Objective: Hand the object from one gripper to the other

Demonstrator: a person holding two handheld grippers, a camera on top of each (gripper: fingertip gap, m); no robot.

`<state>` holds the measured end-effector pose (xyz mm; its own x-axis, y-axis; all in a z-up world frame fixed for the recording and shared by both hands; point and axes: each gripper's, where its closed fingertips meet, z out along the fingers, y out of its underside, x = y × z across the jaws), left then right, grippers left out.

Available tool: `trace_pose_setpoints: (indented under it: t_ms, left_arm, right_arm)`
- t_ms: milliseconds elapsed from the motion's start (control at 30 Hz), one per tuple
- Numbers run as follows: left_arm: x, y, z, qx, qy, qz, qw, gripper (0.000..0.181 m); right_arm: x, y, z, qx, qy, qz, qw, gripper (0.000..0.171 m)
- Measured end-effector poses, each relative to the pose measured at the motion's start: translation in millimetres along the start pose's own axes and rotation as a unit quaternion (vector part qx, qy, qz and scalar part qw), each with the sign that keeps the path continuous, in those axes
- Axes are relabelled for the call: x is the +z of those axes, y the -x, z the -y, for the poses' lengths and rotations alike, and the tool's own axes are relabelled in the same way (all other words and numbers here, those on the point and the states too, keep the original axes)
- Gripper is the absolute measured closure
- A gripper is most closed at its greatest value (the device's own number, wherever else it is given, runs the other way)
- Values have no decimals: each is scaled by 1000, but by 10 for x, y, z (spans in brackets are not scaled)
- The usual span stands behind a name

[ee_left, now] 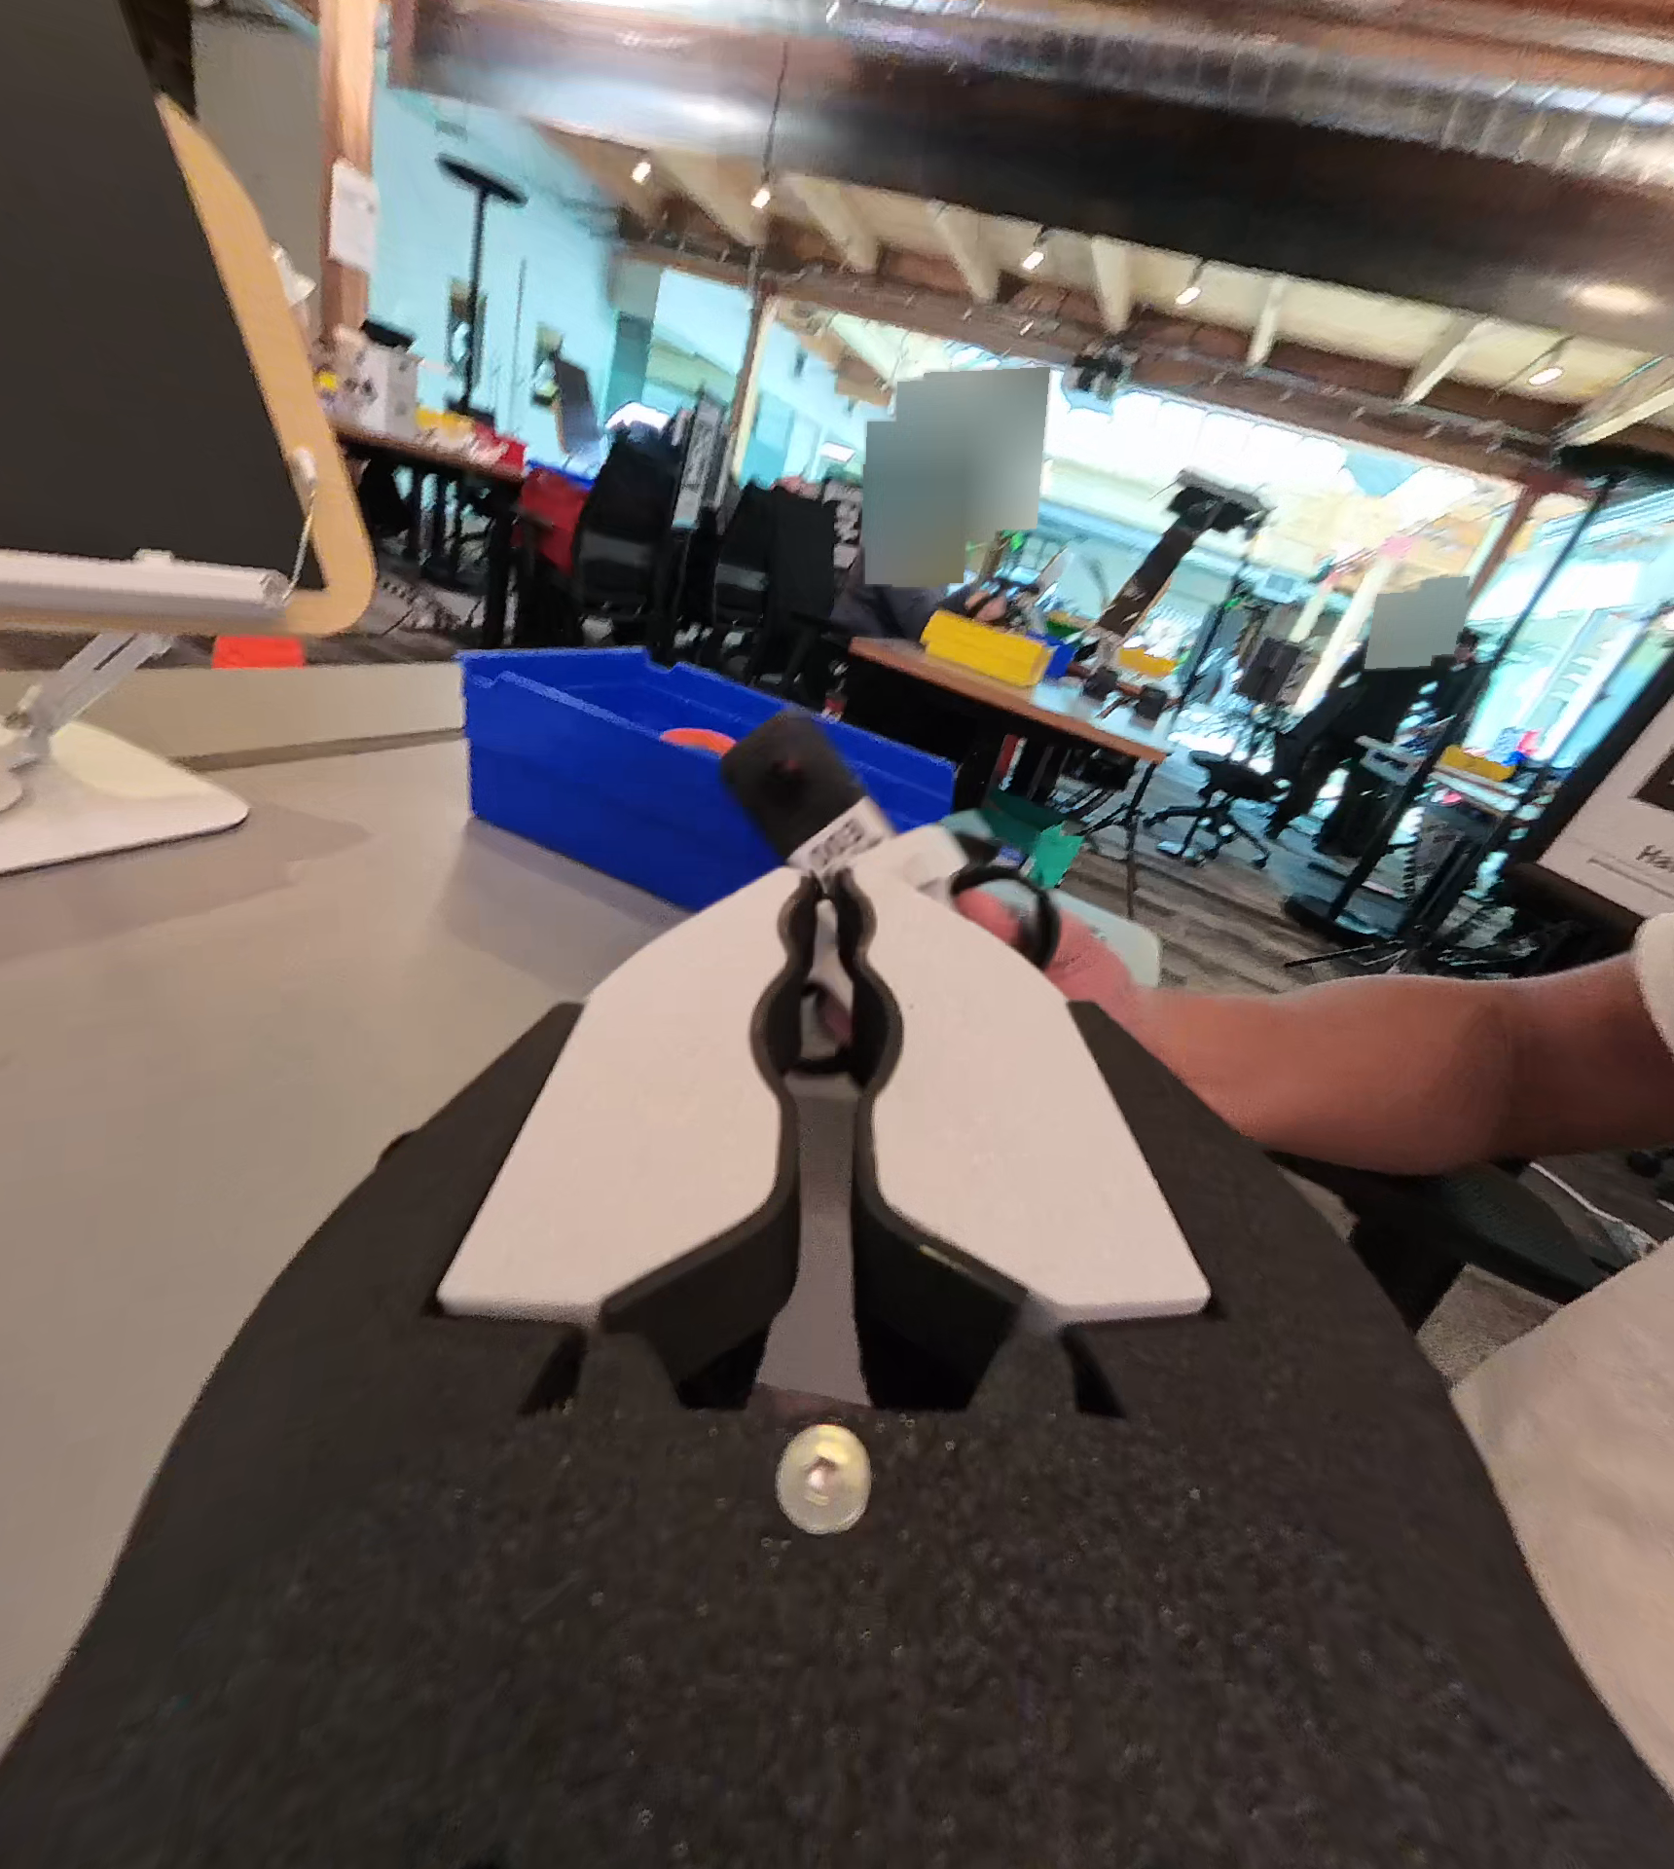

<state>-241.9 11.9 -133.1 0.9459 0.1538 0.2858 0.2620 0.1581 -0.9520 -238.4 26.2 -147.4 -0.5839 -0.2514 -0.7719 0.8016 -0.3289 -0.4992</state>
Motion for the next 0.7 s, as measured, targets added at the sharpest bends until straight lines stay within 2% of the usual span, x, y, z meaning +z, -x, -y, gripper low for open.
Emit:
trace_pose_setpoints:
  t_ms: [100,133,200,233,267,300,367,400,433,500,567,633,700]
  left_arm:
    - [-110,185,-119,12,43,82,996,146]
    - [-170,243,-161,22,55,112,992,141]
    - [-285,314,-249,34,74,157,984,139]
    - [-323,311,-300,34,84,165,982,139]
    - [-348,298,-355,31,93,169,981,139]
    - [-361,280,-398,28,99,170,980,139]
    - [-349,239,-443,31,106,167,980,139]
    - [-330,227,-452,38,109,165,979,139]
    - [-305,223,-465,45,114,163,979,140]
    - [-269,232,-528,56,134,161,976,142]
    - [-257,222,-584,59,146,160,975,143]
    - [-269,195,-619,55,151,159,974,144]
    - [-309,171,-642,45,151,164,974,144]
  right_arm:
    - [-33,94,91,-101,29,-74,992,170]
    - [-61,185,173,-147,42,-103,983,171]
    - [-206,419,475,-257,59,-183,947,170]
    - [-345,554,705,-311,57,-236,919,170]
    - [-556,672,984,-361,50,-306,880,170]
    - [-851,777,1301,-410,42,-391,823,170]
    - [-1667,969,1940,-467,31,-577,669,170]
    - [-2102,996,2143,-449,46,-653,608,170]
    - [-2508,931,2236,-401,73,-712,571,170]
    - [-3138,650,2238,-294,124,-780,537,170]
    - [-3520,283,2158,-226,164,-803,527,170]
    - [-3794,-29,2025,-166,193,-814,522,170]
    - [-3913,-224,1951,-147,190,-816,527,170]
